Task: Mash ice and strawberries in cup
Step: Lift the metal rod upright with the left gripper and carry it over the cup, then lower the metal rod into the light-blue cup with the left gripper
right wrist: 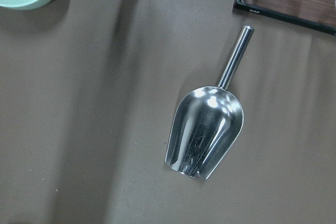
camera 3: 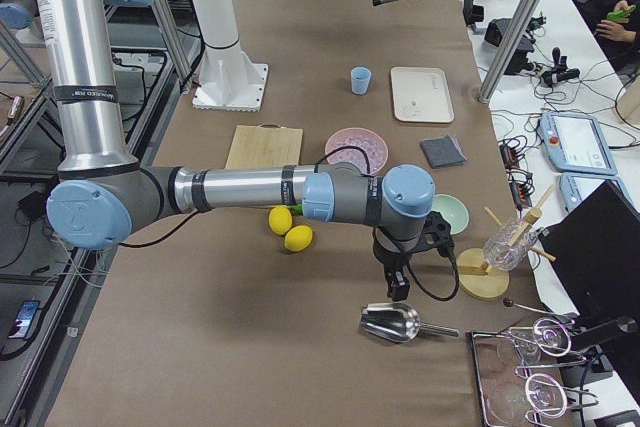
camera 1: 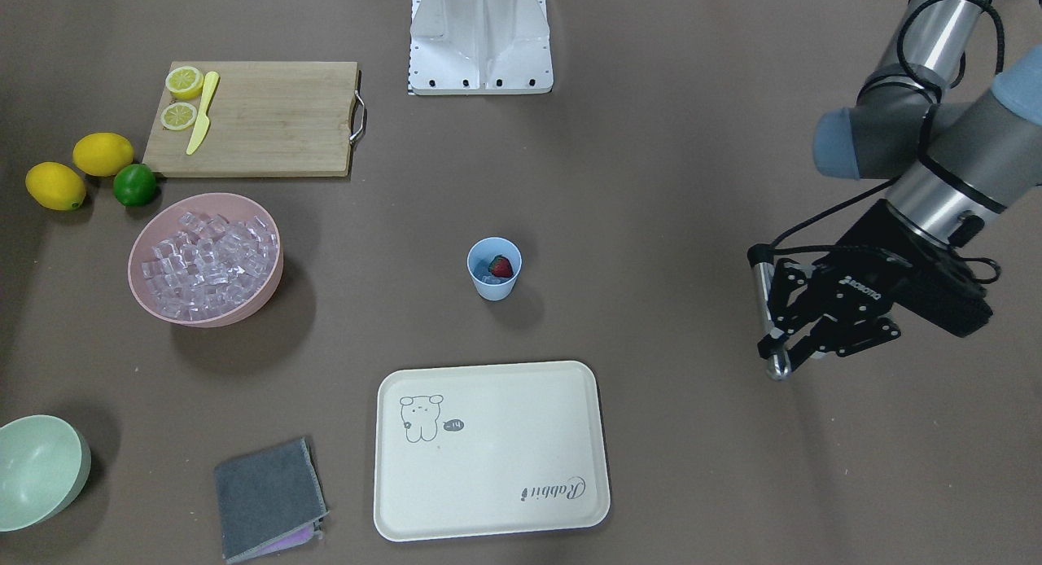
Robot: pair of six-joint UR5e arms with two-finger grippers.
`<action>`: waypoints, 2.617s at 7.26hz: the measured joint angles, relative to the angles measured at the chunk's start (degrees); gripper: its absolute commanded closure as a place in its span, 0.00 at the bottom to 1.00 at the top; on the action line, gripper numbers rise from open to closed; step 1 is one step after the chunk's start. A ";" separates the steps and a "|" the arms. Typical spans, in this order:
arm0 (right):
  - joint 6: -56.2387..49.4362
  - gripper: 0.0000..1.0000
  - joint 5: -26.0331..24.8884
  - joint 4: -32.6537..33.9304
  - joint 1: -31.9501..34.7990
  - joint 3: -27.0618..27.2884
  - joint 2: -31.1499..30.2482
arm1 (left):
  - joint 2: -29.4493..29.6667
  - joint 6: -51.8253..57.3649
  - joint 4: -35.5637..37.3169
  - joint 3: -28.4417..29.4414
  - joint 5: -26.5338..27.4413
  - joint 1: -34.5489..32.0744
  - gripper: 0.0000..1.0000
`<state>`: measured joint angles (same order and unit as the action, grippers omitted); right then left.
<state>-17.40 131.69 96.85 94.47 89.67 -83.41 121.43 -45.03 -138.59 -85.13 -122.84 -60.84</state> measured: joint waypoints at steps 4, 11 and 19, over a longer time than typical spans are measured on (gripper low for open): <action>-0.14 0.01 -0.16 1.58 0.11 -0.12 1.18 | 7.27 -10.54 -18.07 -1.37 17.41 10.59 0.81; -0.52 0.01 -0.02 4.29 0.88 -0.19 2.94 | 5.26 1.92 -47.39 6.88 36.18 23.14 0.80; -0.62 0.01 -0.31 4.31 0.75 -0.79 3.78 | 7.44 3.55 -49.07 12.58 42.00 28.17 0.80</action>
<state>-18.02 131.38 101.16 95.22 88.87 -79.64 128.88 -41.49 -187.66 -72.54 -80.84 -32.67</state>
